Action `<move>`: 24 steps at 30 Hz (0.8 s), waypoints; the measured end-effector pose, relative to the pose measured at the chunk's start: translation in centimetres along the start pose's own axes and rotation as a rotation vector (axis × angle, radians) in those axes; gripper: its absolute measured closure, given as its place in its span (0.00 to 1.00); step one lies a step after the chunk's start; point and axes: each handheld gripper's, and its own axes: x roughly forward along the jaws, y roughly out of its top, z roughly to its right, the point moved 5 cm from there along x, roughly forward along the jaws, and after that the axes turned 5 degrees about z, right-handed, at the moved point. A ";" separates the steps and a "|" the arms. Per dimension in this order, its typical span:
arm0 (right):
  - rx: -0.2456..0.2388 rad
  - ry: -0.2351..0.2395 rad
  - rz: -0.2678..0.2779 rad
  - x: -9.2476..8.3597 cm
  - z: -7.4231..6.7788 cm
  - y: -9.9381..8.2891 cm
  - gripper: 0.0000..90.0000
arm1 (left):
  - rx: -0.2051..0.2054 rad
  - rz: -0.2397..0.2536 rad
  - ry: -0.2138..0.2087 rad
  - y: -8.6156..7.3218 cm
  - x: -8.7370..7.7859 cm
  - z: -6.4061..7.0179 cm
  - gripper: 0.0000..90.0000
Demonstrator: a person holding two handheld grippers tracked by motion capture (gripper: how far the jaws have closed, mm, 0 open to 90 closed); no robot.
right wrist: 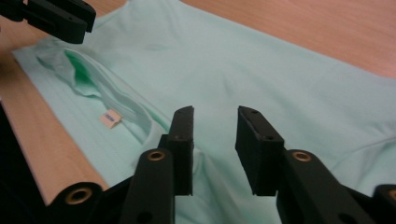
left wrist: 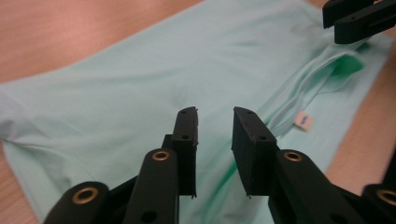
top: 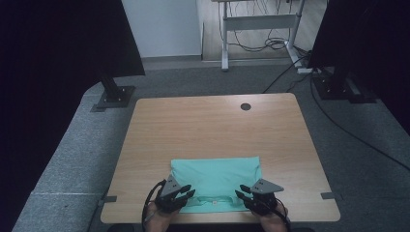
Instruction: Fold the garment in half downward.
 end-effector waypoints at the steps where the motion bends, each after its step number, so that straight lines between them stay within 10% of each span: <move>1: 0.001 -0.003 -0.006 0.4 0.1 -0.1 0.70 | -0.004 -0.007 0.000 -0.2 0.3 -0.1 0.76; 24: -0.024 -0.008 -0.050 -0.8 -1.1 -1.5 0.48 | 0.014 -0.019 0.009 -1.4 -1.5 0.9 0.61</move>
